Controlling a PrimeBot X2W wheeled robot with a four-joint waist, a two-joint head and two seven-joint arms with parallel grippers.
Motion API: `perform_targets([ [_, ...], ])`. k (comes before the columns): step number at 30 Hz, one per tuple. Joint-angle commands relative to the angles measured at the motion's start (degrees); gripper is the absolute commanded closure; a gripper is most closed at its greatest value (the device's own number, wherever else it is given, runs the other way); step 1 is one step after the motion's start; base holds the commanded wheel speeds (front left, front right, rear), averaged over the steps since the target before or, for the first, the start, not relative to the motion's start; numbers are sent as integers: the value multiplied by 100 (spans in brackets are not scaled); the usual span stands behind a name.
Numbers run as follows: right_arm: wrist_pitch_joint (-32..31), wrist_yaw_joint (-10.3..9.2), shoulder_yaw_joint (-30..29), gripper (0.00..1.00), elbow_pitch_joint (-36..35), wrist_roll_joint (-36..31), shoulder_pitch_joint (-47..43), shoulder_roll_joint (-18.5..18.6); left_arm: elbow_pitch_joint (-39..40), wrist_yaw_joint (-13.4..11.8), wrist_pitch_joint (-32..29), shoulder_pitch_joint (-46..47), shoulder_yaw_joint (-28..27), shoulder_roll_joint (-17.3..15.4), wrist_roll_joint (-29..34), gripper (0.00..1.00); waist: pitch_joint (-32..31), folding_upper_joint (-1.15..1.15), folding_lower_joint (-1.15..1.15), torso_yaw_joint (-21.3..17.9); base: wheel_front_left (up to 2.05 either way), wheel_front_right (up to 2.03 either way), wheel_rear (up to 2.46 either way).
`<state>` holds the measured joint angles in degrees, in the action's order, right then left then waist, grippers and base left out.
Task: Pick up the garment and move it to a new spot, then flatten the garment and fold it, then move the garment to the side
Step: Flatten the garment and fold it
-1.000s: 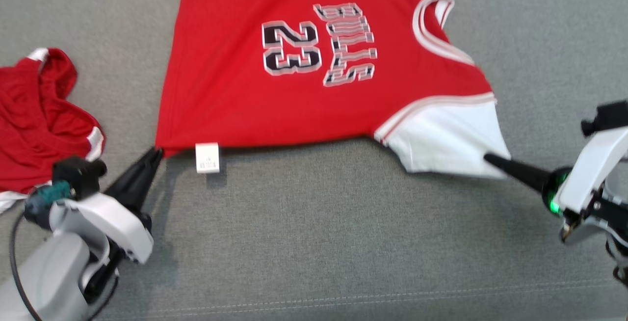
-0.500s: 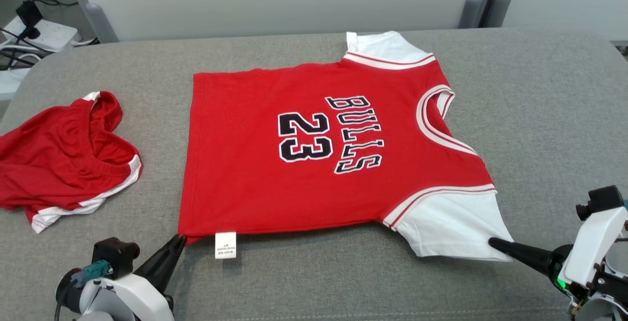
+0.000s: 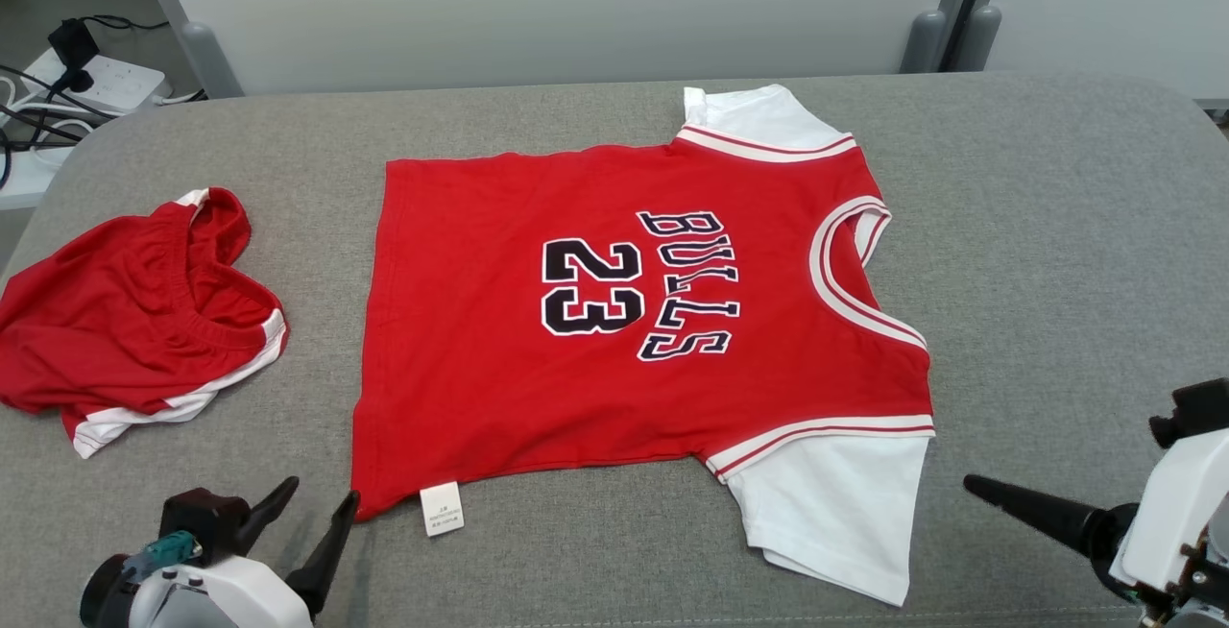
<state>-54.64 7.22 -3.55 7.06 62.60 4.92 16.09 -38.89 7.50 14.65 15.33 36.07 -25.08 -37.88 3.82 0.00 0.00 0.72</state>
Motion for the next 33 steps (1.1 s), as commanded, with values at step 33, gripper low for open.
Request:
perform_targets([
  [33, 6724, 26, 676, 0, 439, -3159, 455, 142, 1200, -2, 35, -726, -3253, 1155, 1921, 0, -420, 0, 0, 224, 0, 0, 0],
])
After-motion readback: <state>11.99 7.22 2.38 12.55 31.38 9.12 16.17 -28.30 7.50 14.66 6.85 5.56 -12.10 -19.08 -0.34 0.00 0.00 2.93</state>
